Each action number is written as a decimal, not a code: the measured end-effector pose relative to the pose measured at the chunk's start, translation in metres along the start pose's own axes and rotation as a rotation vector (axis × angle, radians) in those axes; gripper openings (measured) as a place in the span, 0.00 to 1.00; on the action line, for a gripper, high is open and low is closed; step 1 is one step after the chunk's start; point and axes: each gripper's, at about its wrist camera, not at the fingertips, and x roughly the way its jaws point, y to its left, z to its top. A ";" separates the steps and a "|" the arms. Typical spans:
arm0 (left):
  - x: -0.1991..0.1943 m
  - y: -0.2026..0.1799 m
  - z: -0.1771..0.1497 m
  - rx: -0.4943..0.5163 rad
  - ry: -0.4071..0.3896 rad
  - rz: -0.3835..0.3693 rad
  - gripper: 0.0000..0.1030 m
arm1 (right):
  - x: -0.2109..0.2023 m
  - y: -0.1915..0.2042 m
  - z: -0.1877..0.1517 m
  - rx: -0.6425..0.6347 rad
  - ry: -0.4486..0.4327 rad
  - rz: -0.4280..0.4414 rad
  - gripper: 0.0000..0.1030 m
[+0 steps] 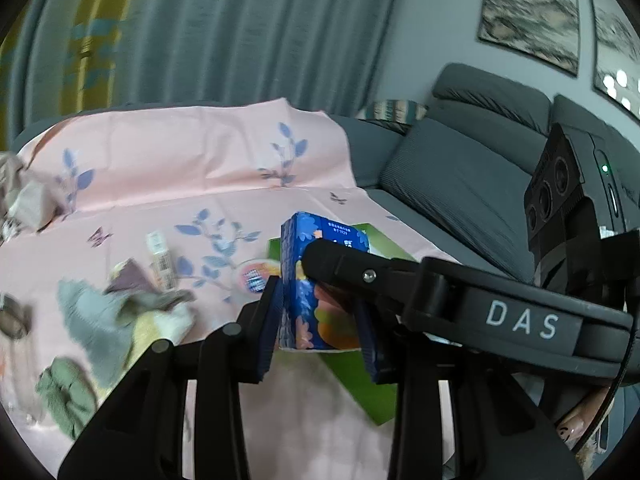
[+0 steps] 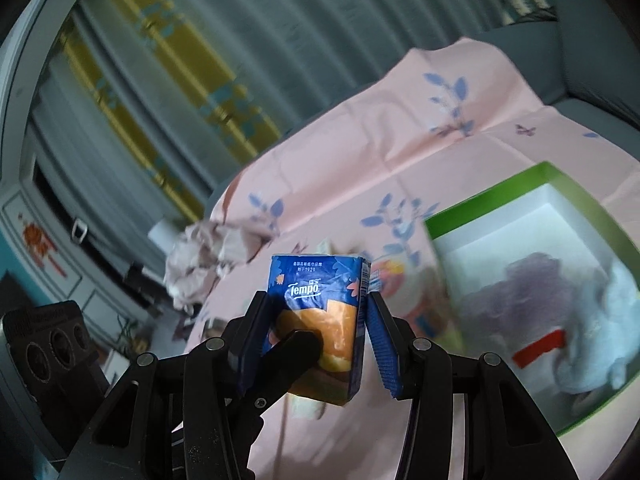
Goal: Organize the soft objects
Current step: 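Carry the tissue pack into the green-rimmed box and open the right gripper, then return the right gripper to the table and grasp the cream tissue pack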
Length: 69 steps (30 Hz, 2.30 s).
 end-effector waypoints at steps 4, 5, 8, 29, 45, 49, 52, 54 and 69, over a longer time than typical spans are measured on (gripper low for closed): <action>0.020 -0.015 0.004 0.048 0.026 -0.020 0.32 | -0.009 -0.026 0.005 0.077 -0.038 -0.014 0.49; 0.026 -0.018 0.005 0.054 0.033 -0.026 0.32 | -0.011 -0.032 0.006 0.094 -0.046 -0.022 0.49; 0.039 -0.027 0.005 0.066 0.055 -0.036 0.32 | -0.012 -0.050 0.009 0.140 -0.058 -0.032 0.49; 0.138 -0.051 -0.008 0.082 0.250 -0.064 0.30 | 0.005 -0.138 0.013 0.393 -0.052 -0.234 0.35; 0.077 -0.037 -0.010 0.033 0.158 -0.091 0.64 | -0.018 -0.124 0.011 0.342 -0.136 -0.255 0.34; 0.041 -0.009 -0.013 -0.054 0.108 -0.098 0.78 | -0.021 -0.113 0.011 0.318 -0.147 -0.245 0.54; 0.015 0.016 -0.018 -0.090 0.079 -0.047 0.82 | -0.018 -0.101 0.010 0.272 -0.133 -0.215 0.65; -0.002 0.036 -0.024 -0.120 0.069 0.026 0.82 | -0.015 -0.090 0.010 0.241 -0.128 -0.221 0.78; -0.052 0.175 -0.098 -0.444 0.118 0.365 0.77 | 0.026 0.009 -0.007 -0.015 -0.019 -0.164 0.79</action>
